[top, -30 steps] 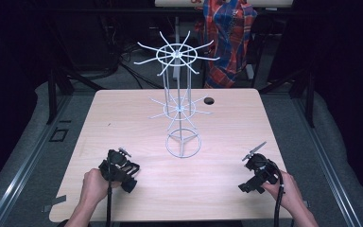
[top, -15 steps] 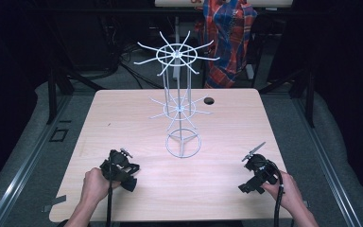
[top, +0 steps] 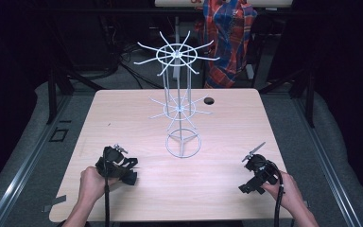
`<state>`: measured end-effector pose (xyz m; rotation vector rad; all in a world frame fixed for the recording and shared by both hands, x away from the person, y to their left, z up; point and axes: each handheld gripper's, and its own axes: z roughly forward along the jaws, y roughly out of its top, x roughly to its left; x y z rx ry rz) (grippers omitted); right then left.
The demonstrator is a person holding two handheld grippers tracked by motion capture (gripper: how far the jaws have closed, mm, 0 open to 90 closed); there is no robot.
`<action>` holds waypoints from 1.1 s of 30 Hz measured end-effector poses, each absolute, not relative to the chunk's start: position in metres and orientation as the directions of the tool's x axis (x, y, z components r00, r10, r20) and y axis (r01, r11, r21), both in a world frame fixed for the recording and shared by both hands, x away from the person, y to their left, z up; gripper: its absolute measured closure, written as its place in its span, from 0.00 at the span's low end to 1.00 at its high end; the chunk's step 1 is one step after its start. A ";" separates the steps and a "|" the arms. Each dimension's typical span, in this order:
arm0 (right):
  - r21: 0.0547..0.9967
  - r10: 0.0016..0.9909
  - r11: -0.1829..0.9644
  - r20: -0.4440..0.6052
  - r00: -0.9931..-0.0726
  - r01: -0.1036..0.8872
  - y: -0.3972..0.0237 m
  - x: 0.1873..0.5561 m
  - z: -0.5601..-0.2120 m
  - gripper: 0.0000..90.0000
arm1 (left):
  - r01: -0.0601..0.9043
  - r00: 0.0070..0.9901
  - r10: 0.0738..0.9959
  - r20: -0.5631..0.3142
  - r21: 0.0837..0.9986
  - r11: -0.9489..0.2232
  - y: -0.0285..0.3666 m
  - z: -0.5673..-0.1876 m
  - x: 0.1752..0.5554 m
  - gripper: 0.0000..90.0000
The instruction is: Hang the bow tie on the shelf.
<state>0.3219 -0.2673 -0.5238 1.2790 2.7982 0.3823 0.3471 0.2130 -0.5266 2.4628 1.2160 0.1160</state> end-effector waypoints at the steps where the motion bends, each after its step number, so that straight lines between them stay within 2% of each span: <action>1: 0.241 0.750 0.628 0.067 -0.658 0.740 -0.268 0.322 -0.524 0.07 | 0.746 0.618 0.780 -0.098 0.387 -0.542 0.214 -0.525 0.347 0.97; 21: 0.243 0.753 0.624 0.066 -0.654 0.743 -0.268 0.321 -0.523 0.07 | 0.729 0.584 0.799 -0.142 0.526 -0.439 0.228 -0.506 0.342 0.96; 33: 0.243 0.751 0.629 0.058 -0.658 0.738 -0.269 0.321 -0.523 0.07 | 0.704 0.579 0.805 -0.125 0.574 -0.417 0.229 -0.497 0.338 0.96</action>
